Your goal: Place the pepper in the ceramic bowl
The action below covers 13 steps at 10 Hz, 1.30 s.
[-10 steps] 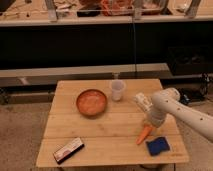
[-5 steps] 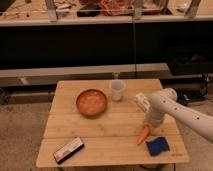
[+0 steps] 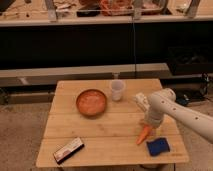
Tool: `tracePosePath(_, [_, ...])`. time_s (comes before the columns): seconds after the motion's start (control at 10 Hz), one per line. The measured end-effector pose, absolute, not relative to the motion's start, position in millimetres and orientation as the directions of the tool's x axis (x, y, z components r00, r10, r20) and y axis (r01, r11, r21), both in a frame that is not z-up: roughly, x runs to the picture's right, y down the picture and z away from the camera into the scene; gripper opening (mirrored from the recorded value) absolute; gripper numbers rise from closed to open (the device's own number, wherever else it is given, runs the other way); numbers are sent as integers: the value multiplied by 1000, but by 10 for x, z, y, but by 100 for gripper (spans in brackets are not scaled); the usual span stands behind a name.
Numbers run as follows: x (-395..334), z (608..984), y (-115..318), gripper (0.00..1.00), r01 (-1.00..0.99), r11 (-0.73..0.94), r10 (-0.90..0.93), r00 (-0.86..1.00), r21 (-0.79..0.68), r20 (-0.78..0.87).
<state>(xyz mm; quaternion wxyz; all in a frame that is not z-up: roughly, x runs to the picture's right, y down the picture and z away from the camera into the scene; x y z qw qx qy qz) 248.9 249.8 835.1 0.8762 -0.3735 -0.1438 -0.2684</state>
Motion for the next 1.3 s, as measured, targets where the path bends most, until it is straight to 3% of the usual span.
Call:
tracePosePath(0.1, [2455,8363,2507,45,576,575,-362,816,-581,450])
tracePosePath(0.4, [2435,8310,2507,41,580,564,-358,813,-588,458])
tracePosePath(0.7, [2455,8311,2495,13,578,568,-361,815,-586,454])
tracePosePath(0.9, [2453,8313,2489,2,578,568,-361,815,-586,454])
tracePosePath(1.3, [2422,8310,2430,0,586,567,-379,809,-578,449])
